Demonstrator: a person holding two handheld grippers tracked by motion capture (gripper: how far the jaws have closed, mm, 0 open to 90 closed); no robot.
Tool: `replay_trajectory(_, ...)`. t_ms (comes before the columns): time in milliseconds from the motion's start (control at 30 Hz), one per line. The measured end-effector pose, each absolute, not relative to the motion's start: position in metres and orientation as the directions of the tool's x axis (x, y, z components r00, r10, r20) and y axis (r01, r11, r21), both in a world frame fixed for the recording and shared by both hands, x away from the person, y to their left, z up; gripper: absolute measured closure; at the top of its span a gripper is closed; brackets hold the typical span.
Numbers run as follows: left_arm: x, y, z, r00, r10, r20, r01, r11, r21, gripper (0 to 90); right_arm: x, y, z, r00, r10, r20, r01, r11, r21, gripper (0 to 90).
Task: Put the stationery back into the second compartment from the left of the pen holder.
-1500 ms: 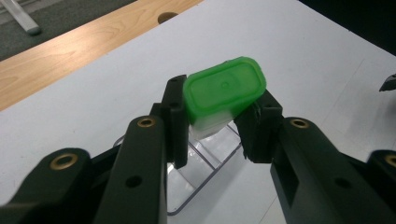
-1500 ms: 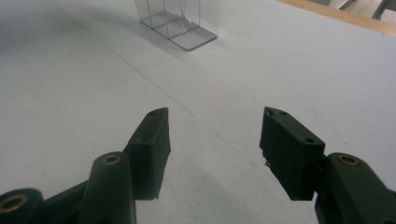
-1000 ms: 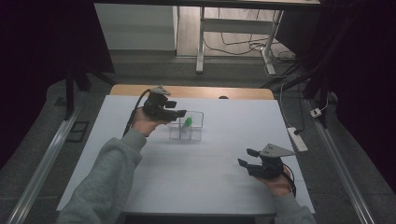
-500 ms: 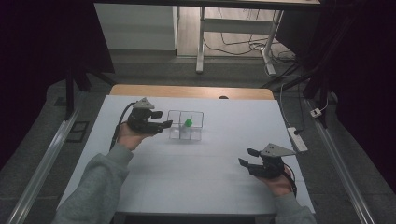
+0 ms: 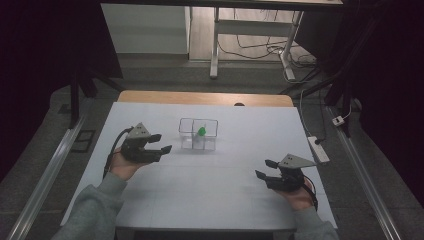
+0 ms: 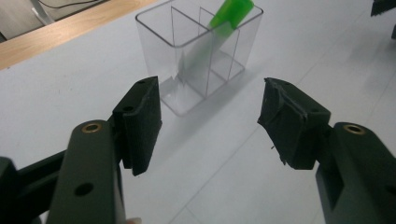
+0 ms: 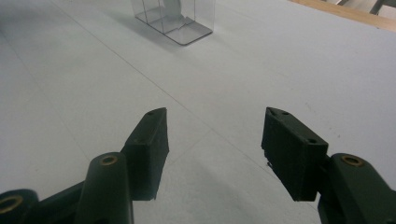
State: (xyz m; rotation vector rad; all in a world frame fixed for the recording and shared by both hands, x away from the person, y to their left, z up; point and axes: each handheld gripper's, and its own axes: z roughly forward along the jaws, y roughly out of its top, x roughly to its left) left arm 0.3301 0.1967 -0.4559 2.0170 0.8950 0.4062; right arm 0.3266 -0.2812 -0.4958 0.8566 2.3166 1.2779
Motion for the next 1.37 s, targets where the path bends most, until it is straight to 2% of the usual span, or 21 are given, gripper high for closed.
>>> replay_trajectory(367,0.301,0.216,-0.476,0.687,0.725,-0.043,0.441,-0.370,0.818,39.0,0.327,-0.283,-0.497,-0.746,0.666,-0.020,0.340,0.407,0.848,40.2)
replay_trajectory(733,0.283,0.232,-0.499,0.676,0.733,-0.074,0.469,-0.350,0.811,38.9,0.326,-0.289,-0.499,-0.730,0.683,-0.024,0.351,0.404,0.845,40.0)
replay_trajectory(1367,0.283,0.234,-0.503,0.671,0.737,-0.083,0.479,-0.345,0.807,38.7,0.323,-0.291,-0.498,-0.729,0.682,-0.049,0.334,0.418,0.845,39.3)
